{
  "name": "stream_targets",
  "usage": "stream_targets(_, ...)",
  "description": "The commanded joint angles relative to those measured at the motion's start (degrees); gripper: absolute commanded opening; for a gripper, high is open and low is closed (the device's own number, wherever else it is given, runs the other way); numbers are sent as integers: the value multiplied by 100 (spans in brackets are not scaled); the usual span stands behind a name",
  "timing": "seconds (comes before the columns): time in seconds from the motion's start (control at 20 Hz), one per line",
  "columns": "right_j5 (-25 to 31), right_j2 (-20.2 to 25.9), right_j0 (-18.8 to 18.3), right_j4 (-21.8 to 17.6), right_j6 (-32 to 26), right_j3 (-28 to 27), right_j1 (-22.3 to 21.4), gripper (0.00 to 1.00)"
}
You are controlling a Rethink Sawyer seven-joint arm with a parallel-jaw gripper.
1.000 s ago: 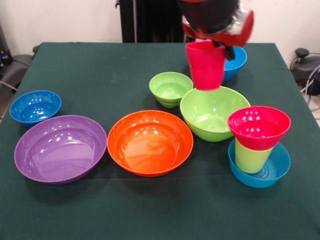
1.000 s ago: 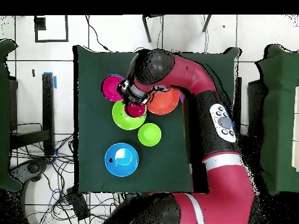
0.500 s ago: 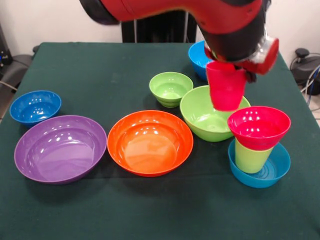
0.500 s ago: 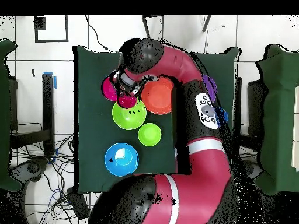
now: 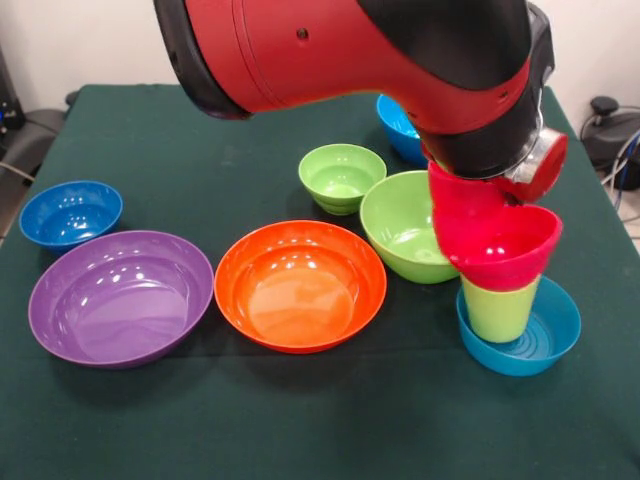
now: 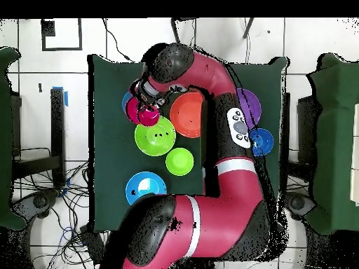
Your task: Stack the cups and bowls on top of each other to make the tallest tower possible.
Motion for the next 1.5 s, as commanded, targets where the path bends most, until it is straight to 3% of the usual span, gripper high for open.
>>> stream_targets(0.05,359,-142,205,295,1358,-51,-36,0)
stream_targets(0.5,208,-294,292,515,1260,396,-290,0)
stream_targets(1.25,400,-455,340,507,989,-227,100,0)
stream_targets(1.5,123,-432,434,660,1132,13,20,0)
